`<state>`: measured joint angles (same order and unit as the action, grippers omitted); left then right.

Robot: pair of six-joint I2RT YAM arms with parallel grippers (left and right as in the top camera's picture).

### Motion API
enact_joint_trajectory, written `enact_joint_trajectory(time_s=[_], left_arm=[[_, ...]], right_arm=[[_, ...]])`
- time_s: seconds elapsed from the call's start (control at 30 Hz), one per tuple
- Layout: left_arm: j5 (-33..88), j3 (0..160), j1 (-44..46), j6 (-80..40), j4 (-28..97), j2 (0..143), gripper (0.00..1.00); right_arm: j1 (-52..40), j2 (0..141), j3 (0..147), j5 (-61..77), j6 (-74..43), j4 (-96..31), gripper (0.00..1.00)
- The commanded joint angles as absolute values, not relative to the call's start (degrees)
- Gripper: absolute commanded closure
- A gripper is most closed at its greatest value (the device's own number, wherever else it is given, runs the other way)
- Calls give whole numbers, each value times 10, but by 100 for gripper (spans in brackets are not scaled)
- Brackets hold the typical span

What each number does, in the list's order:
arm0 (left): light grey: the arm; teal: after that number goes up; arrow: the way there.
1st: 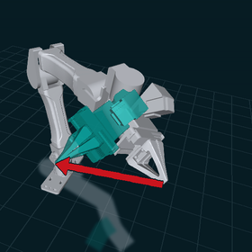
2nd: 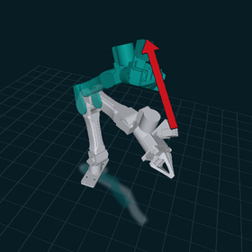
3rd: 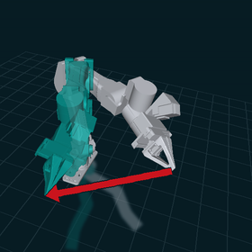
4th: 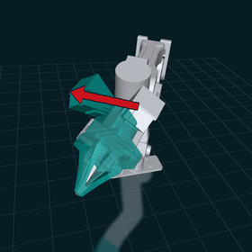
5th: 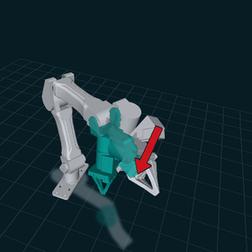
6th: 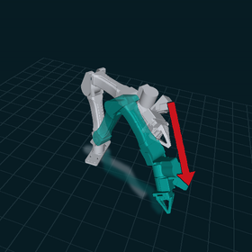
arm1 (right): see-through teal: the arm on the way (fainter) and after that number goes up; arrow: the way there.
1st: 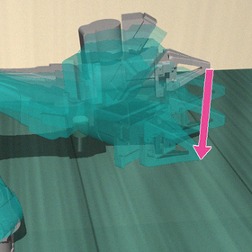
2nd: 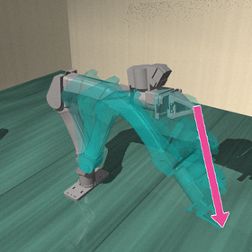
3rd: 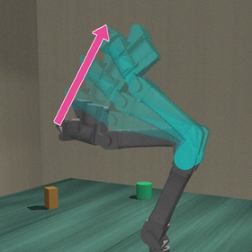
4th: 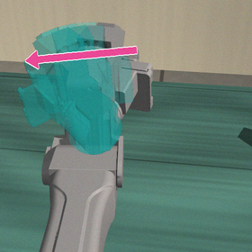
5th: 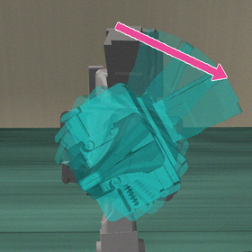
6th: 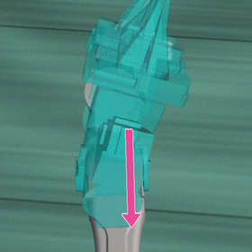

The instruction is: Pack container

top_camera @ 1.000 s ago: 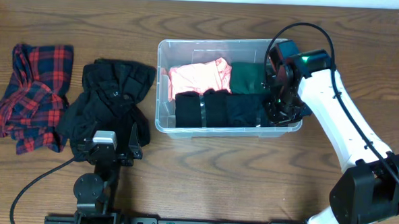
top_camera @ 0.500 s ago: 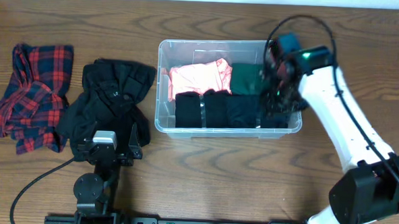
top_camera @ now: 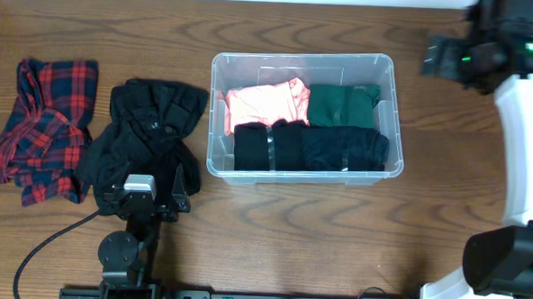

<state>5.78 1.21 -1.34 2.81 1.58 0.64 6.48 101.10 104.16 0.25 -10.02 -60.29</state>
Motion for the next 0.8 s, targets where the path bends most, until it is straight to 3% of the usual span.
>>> enact_joint_trajectory(time_s=[0.0, 0.23, 0.5, 0.6, 0.77], left_arm=[[67, 2, -15, 27, 35, 6, 2], [67, 2, -15, 27, 35, 6, 2], [65, 2, -16, 28, 9, 6, 2], [90, 28, -16, -73, -20, 7, 2], [40, 160, -16, -68, 100, 70, 2]], right_arm=[[114, 1009, 1049, -3, -124, -592, 1], [190, 1009, 1049, -2, -124, -592, 1], [214, 1009, 1049, -2, -124, -594, 1], [214, 1009, 1049, -2, -124, -594, 1], [214, 1009, 1049, -2, -124, -594, 1]])
